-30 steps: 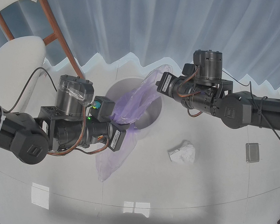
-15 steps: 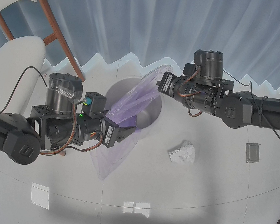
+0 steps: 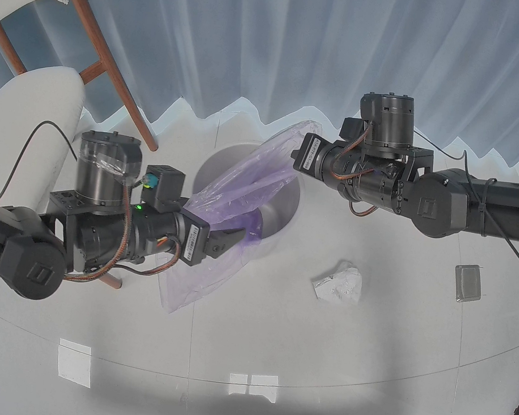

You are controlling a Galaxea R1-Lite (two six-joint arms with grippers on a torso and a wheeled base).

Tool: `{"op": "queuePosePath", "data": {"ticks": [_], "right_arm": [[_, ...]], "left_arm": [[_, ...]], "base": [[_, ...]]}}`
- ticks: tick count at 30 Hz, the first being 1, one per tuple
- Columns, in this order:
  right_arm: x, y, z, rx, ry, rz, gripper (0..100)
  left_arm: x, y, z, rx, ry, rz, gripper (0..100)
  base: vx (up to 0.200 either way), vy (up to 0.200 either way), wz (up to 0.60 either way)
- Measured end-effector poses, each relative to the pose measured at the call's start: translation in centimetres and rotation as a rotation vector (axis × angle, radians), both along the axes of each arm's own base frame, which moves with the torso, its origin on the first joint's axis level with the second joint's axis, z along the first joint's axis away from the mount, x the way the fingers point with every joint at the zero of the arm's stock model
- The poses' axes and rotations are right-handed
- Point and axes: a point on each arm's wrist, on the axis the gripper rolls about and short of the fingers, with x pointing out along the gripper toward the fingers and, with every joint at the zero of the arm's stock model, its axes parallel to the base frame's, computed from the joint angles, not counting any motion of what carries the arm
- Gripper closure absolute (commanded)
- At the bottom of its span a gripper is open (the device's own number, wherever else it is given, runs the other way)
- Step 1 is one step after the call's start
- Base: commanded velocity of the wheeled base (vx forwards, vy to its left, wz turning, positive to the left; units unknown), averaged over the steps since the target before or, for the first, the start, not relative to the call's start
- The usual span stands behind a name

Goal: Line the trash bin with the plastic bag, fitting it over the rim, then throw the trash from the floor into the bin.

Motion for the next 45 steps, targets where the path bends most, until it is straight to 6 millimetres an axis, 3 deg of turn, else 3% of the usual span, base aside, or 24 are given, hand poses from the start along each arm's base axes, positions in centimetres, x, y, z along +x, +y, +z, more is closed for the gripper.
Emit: {"op": "queuePosePath", "data": {"ticks": [12, 19, 34, 45], "right_arm": [[-0.1, -0.7, 0.6, 0.025, 0.01, 0.077, 100], [0.0, -1.3, 0.8, 0.032, 0.014, 0.099, 100], [0.4, -2.2, 0.9, 0.034, 0.012, 0.08, 100], [-0.2, -2.5, 1.5, 0.046, 0.01, 0.121, 100]], "left_arm": [[-0.4, 4.4, 0.3, -0.062, 0.047, 0.101, 0], [-0.9, 5.0, 0.9, -0.152, 0.078, 0.084, 0], [-1.6, 6.3, -0.8, -0.121, 0.125, 0.129, 0], [-0.3, 6.5, -1.5, -0.137, 0.086, 0.149, 0]], "base": [[0.0, 0.0, 0.0], [0.0, 0.0, 0.0], [0.0, 0.0, 0.0], [0.0, 0.0, 0.0]]}}
